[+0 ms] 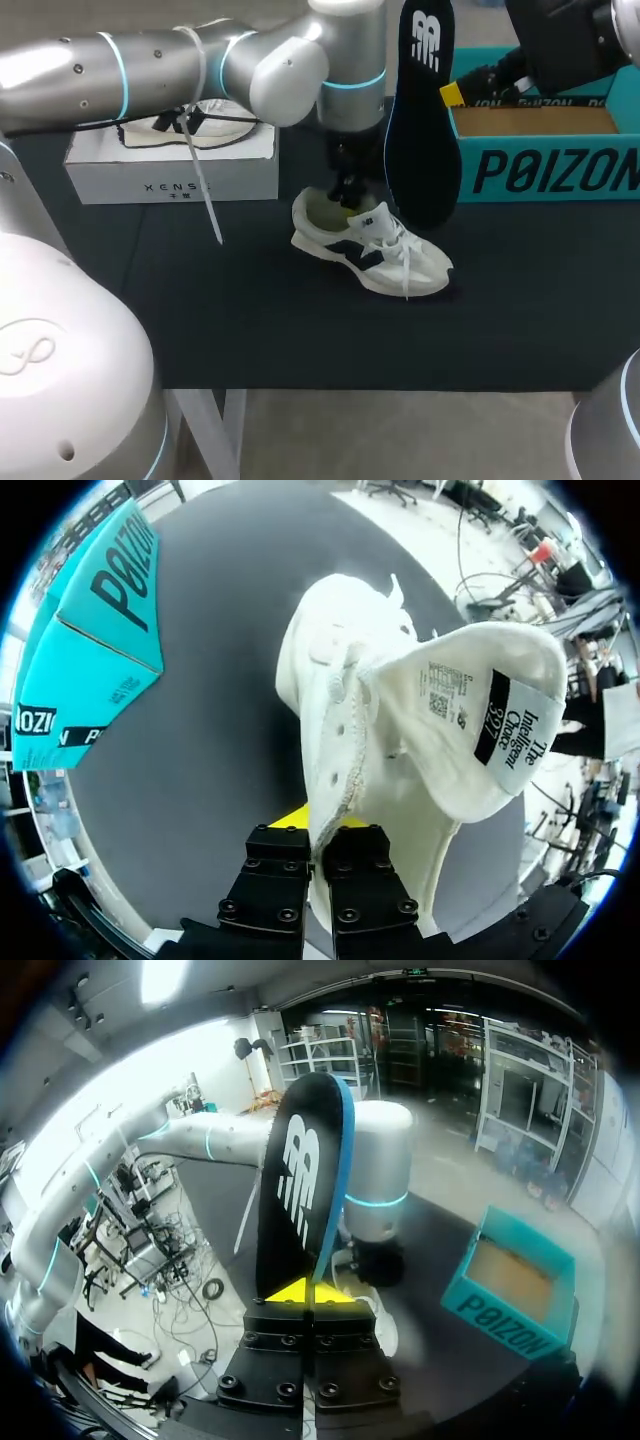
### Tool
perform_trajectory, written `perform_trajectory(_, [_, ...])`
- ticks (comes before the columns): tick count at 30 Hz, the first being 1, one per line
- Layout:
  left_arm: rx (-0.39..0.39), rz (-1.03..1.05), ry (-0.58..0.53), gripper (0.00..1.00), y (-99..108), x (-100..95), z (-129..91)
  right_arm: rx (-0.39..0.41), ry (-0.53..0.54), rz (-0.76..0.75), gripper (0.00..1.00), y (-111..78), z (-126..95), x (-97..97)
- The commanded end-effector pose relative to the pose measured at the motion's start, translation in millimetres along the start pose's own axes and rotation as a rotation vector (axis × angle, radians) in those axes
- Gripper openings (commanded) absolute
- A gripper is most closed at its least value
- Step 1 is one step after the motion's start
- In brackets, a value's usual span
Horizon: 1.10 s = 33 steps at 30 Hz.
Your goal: Take the shoe out of the shoebox, open the shoe tongue, remove and reinsert the insole, then place the shoe into the shoebox
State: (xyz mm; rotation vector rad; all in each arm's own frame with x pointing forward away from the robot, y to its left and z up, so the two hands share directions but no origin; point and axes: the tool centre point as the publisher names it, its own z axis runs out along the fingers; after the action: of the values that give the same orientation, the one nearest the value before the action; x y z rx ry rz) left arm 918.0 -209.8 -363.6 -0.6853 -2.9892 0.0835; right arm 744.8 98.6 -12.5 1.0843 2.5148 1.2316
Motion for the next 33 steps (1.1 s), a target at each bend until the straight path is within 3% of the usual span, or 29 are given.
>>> perform_trajectory(1, [-0.05,-0.004,0.056,0.0,-7,-11.5,-3,0.005,-0.001,0.002,0.0,2.5,3,-0.2])
perform_trajectory(11, [-0.05,-0.004,0.056,0.0,-7,-11.5,-3,0.005,-0.001,0.002,0.0,2.5,3,-0.2])
perform_trajectory(15, [-0.041,0.068,0.144,0.0,-2,-21.7,-4,0.005,-0.001,0.002,0.0,2.5,3,-0.2])
perform_trajectory(19, [0.01,0.091,0.195,0.0,4,-29.1,-16,0.005,-0.001,0.002,0.0,2.5,3,-0.2])
perform_trajectory(27, [0.103,0.157,0.303,0.0,5,-31.8,-19,0.005,-0.001,0.002,0.0,2.5,3,-0.2])
perform_trajectory(33, [0.045,0.319,0.266,0.0,-3,-34.4,-24,0.005,-0.001,0.002,0.0,2.5,3,-0.2])
